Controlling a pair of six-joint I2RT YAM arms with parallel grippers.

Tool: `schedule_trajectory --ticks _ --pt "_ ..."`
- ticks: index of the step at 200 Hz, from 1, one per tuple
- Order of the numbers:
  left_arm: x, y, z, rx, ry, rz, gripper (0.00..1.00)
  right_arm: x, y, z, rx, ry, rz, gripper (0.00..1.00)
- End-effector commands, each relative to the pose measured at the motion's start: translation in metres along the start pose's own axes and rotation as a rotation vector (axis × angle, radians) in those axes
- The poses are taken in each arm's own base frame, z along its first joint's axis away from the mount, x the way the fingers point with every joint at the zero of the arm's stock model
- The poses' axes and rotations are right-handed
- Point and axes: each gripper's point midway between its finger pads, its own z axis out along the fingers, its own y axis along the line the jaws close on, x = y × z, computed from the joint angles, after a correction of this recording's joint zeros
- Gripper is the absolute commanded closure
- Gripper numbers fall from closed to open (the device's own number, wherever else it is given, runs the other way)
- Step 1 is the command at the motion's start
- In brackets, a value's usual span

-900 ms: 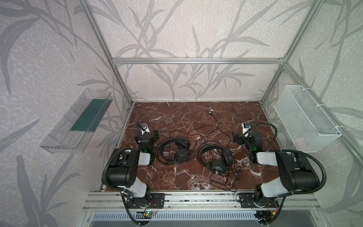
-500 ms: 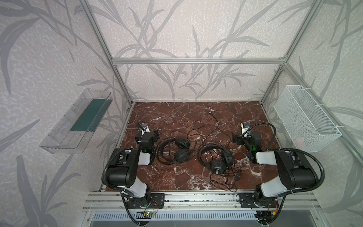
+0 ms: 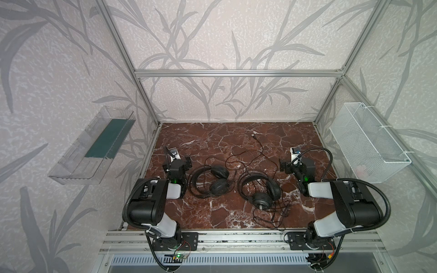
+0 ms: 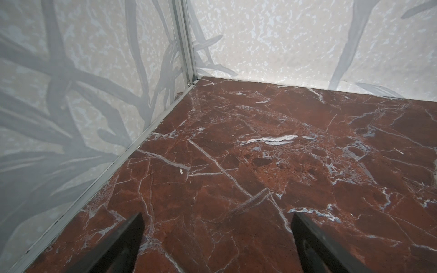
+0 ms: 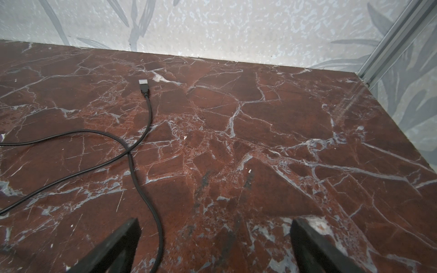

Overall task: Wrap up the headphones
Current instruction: 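Raise both grippers from the rest pose toward the headphones, then grasp the nearer headphones' headband with the left gripper while the right gripper lowers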

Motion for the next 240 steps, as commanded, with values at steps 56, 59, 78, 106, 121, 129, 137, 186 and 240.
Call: schedule_trajectory --ticks 56,59,78,106,121,129,137,186,240 --pt "0.001 0.001 -0.001 0.000 -0.002 0.001 0.01 -0.006 0.001 0.001 -0.001 -0.026 -0.008 0.01" --pt "0.000 0.002 -0.001 -0.003 -0.005 0.001 0.01 -0.007 0.001 0.001 -0.001 -0.029 -0.008 0.01" --pt "-0.007 0.008 -0.007 -0.024 0.000 -0.019 0.01 -0.023 -0.007 -0.009 0.071 -0.068 -0.006 0.01" --pt "-0.058 0.028 -0.025 -0.154 -0.031 -0.067 0.01 -0.082 -0.040 -0.059 0.273 -0.056 0.274 0.01" --pt "-0.092 0.054 -0.048 -0.256 -0.050 -0.271 0.01 -0.108 -0.042 -0.084 0.283 -0.050 0.442 0.01" --pt "-0.109 0.057 -0.060 -0.239 -0.042 -0.350 0.01 -0.115 -0.046 -0.096 0.301 -0.066 0.554 0.01" --pt "-0.123 0.056 -0.071 -0.206 -0.032 -0.409 0.01 -0.113 -0.053 -0.107 0.334 -0.081 0.702 0.01" --pt "-0.111 0.038 -0.134 -0.008 0.204 -0.679 0.01 -0.113 -0.001 -0.106 0.006 -0.073 0.886 0.01" --pt "-0.026 0.011 -0.178 0.072 0.721 -0.556 0.01 -0.104 0.072 -0.108 -0.157 0.189 0.625 0.01"
